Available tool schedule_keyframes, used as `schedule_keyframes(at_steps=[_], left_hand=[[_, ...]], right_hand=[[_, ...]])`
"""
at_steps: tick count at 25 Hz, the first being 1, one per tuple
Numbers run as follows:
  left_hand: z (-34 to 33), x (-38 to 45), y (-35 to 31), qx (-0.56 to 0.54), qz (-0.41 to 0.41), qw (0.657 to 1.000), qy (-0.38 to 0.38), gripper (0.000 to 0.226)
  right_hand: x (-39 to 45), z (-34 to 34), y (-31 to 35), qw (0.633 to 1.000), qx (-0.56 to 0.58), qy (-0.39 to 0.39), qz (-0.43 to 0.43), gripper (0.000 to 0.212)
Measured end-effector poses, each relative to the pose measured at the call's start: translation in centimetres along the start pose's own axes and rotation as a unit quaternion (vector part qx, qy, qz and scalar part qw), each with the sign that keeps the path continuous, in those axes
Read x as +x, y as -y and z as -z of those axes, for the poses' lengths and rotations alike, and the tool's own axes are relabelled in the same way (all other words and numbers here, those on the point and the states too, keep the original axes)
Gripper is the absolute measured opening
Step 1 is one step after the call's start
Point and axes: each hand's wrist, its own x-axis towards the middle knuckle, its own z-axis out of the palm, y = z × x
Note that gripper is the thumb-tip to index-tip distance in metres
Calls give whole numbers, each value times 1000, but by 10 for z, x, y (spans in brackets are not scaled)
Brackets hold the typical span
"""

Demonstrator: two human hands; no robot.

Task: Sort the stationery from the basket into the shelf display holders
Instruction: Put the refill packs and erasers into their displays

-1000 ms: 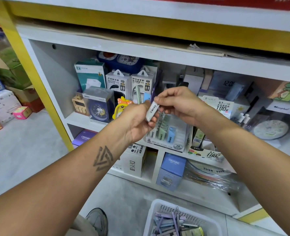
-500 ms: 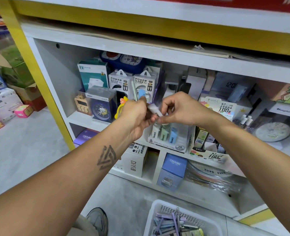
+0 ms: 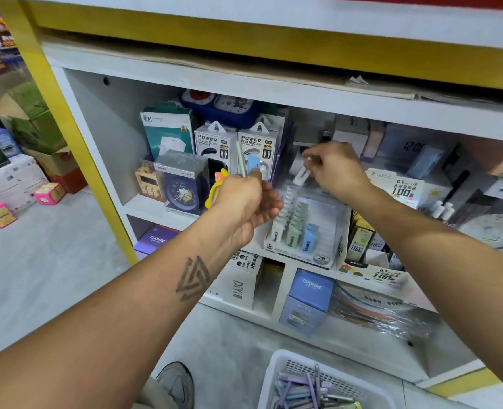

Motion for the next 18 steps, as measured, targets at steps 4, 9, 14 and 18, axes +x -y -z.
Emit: schedule_keyframes(at_steps=[4, 9, 14, 18], left_hand=[[-3, 0, 3, 16, 7, 1000, 17, 32], [-3, -1, 5, 52, 14, 998, 24, 31], [-4, -1, 5, 58, 16, 998, 25, 32], [-4, -2, 5, 60, 19, 998, 26, 32]], right_hand=[[5, -18, -2, 999, -52, -3, 1, 26], [6, -28, -6, 1000, -9, 1, 18, 12], [2, -42, -14, 996, -20, 82, 25, 12], [4, -45, -18, 996, -14, 89, 28, 18]])
